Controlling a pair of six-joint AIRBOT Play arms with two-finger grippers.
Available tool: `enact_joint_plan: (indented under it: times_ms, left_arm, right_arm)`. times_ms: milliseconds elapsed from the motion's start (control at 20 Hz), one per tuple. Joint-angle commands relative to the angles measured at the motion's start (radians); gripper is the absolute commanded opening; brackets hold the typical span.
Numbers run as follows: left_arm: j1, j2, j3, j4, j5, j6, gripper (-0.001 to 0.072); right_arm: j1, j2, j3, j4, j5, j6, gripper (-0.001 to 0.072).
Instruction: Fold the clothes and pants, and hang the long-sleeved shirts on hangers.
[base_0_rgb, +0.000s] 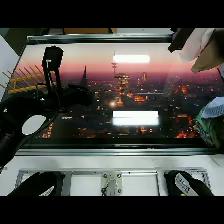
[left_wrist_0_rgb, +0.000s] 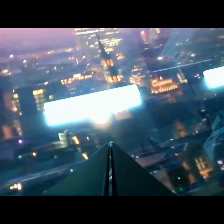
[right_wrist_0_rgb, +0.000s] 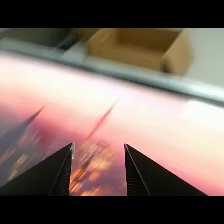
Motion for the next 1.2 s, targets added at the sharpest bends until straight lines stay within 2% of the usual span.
enact_joint_plan:
  times_ms: [0,250,500,550,600,650,1150]
  left_arm:
    - [0.018,0.001,0.000,-0.029,-0.053,0.032,0.0014]
    - [-0.027,0.001,0.000,-0.026,-0.050,0.032,0.0014]
    - [-0.034,0.001,0.000,-0.026,-0.050,0.032,0.0014]
    - [-0.034,0.001,0.000,-0.026,-0.048,0.032,0.0014]
    - [-0.034,0.001,0.000,-0.026,-0.044,0.032,0.0014]
    - [-0.034,0.001,0.000,-0.026,-0.037,0.032,0.0013]
    - [-0.034,0.001,0.000,-0.026,-0.034,0.032,0.0014]
  right_arm:
    - [0.239,0.001,-0.108,-0.192,0.208,0.109,0.0342]
    - [0.451,0.000,-0.273,-0.191,0.235,0.146,0.0342]
    - [0.499,-0.002,-0.289,-0.180,0.236,0.146,0.0324]
    - [0.499,-0.002,-0.289,-0.180,0.236,0.146,0.0209]
    - [0.499,-0.002,-0.289,-0.180,0.236,0.146,0.0049]
    - [0.499,-0.002,-0.289,-0.180,0.236,0.146,0.0021]
    - [0.499,-0.002,-0.289,-0.180,0.236,0.146,0.0022]
